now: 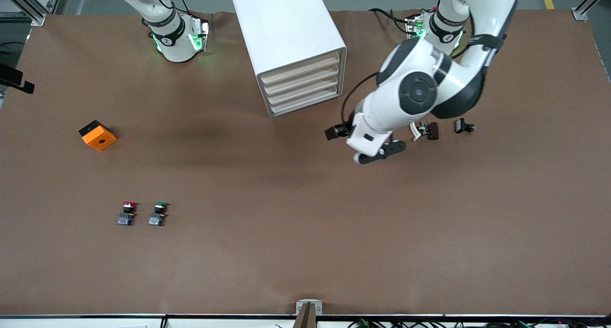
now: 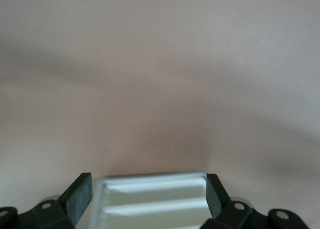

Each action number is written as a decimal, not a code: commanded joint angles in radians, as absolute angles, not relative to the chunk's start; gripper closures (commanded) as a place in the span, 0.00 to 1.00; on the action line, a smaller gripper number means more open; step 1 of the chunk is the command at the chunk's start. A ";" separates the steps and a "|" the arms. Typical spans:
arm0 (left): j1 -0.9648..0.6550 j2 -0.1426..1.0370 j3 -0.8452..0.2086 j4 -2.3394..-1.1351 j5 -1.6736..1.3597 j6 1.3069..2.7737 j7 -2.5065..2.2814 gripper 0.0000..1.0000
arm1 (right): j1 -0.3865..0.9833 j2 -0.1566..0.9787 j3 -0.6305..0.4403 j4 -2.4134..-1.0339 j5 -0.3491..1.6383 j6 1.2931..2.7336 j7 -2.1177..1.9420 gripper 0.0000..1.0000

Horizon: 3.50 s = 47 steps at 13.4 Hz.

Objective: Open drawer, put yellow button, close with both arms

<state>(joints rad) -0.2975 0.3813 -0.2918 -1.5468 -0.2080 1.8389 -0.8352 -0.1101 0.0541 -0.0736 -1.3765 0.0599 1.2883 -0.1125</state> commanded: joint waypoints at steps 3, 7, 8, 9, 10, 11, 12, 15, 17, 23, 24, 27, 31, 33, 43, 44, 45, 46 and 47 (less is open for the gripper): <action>-0.134 0.275 -0.301 -1.626 -0.164 1.805 -0.599 0.00 | -0.086 -0.103 -0.067 -1.598 0.029 1.414 -0.123 0.00; 0.027 0.201 -0.304 -1.631 -0.064 1.738 -0.448 0.00 | -0.066 -0.120 -0.072 -1.617 0.026 1.416 -0.121 0.00; 0.056 0.201 -0.298 -1.606 -0.064 1.733 -0.343 0.00 | -0.066 -0.121 -0.072 -1.620 0.026 1.417 -0.121 0.00; 0.114 0.202 -0.299 -1.586 -0.066 1.717 -0.225 0.00 | -0.066 -0.123 -0.075 -1.620 0.026 1.417 -0.121 0.00; 0.148 0.193 -0.304 -1.583 -0.067 1.695 -0.153 0.00 | -0.067 -0.123 -0.078 -1.621 0.028 1.419 -0.121 0.00; 0.153 0.172 -0.304 -1.583 -0.061 1.684 -0.132 0.00 | -0.067 -0.126 -0.078 -1.621 0.026 1.420 -0.121 0.00; 0.155 0.154 -0.298 -1.586 -0.057 1.680 -0.123 0.00 | -0.064 -0.126 -0.078 -1.621 0.028 1.420 -0.121 0.00; 0.210 0.085 -0.298 -1.586 -0.025 1.614 -0.008 0.00 | -0.058 -0.127 -0.087 -1.621 0.028 1.420 -0.121 0.00; 0.254 0.049 -0.298 -1.585 -0.025 1.583 0.058 0.00 | -0.049 -0.132 -0.094 -1.621 0.028 1.422 -0.123 0.00; 0.267 0.015 -0.298 -1.585 -0.003 1.568 0.061 0.00 | -0.054 -0.158 -0.092 -1.652 0.026 1.431 -0.124 0.00; 0.262 0.017 -0.296 -1.585 0.001 1.569 0.061 0.00 | -0.054 -0.160 -0.092 -1.655 0.026 1.431 -0.124 0.00; 0.191 0.020 -0.241 -1.585 0.003 1.575 0.061 0.00 | -0.055 -0.160 -0.092 -1.655 0.026 1.437 -0.124 0.00; -0.021 0.021 -0.021 -1.585 0.003 1.575 0.060 0.00 | -0.054 -0.160 -0.091 -1.655 0.026 1.450 -0.126 0.00; -0.018 0.021 -0.021 -1.585 0.003 1.577 0.061 0.00 | -0.052 -0.161 -0.087 -1.655 0.009 1.454 -0.136 0.00; -0.017 0.018 -0.021 -1.543 0.034 1.578 0.046 0.00 | -0.055 -0.163 -0.087 -1.655 -0.008 1.485 -0.126 0.00; -0.014 0.020 -0.020 -1.542 0.029 1.578 0.046 0.00 | -0.055 -0.163 -0.087 -1.655 -0.008 1.485 -0.126 0.00; -0.011 0.018 -0.020 -1.542 0.028 1.578 0.046 0.00 | -0.054 -0.163 -0.086 -1.655 -0.008 1.486 -0.126 0.00; -0.014 0.021 -0.020 -1.542 0.035 1.585 0.046 0.00 | -0.054 -0.164 -0.086 -1.657 -0.008 1.491 -0.126 0.00; -0.017 0.023 -0.020 -1.542 0.037 1.595 0.043 0.00 | -0.054 -0.166 -0.086 -1.657 -0.008 1.491 -0.126 0.00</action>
